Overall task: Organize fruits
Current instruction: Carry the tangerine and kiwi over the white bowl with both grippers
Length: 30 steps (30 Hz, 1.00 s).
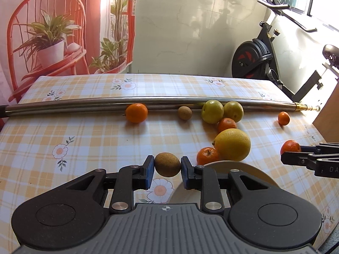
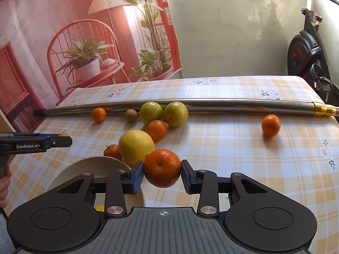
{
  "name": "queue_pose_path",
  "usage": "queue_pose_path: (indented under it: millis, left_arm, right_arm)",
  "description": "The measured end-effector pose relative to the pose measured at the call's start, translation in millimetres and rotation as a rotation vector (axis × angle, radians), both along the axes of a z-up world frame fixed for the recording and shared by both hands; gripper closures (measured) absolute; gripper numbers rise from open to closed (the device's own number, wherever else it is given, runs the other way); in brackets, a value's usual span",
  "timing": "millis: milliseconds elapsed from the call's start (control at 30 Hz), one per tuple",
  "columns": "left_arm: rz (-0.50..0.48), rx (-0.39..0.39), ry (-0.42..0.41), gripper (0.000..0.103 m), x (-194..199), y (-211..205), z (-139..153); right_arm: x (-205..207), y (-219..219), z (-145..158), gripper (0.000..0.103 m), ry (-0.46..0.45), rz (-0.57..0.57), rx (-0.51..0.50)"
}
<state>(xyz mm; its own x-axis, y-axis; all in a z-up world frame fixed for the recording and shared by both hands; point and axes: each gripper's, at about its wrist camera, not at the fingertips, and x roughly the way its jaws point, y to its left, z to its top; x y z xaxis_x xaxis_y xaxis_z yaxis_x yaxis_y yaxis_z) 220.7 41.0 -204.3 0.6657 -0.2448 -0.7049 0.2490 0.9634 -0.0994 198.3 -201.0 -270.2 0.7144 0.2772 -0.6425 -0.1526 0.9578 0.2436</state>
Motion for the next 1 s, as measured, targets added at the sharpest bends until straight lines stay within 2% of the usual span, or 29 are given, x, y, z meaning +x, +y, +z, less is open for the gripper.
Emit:
queue_pose_path:
  millis: [133,467,1000]
  left_arm:
    - [-0.008,-0.030,0.022,0.075,-14,2,-4]
    - [-0.053,0.018,0.012,0.075,-27,-3,-12]
    - [-0.076,0.060,0.022,0.075,-32,-10,-22]
  right_arm:
    - [-1,8,0,0.068,0.011,0.021,0.002]
    - [3,35,-4,0.068,0.039,0.101,-0.019]
    - [7,45,-16,0.068,0.087,0.124,-0.020]
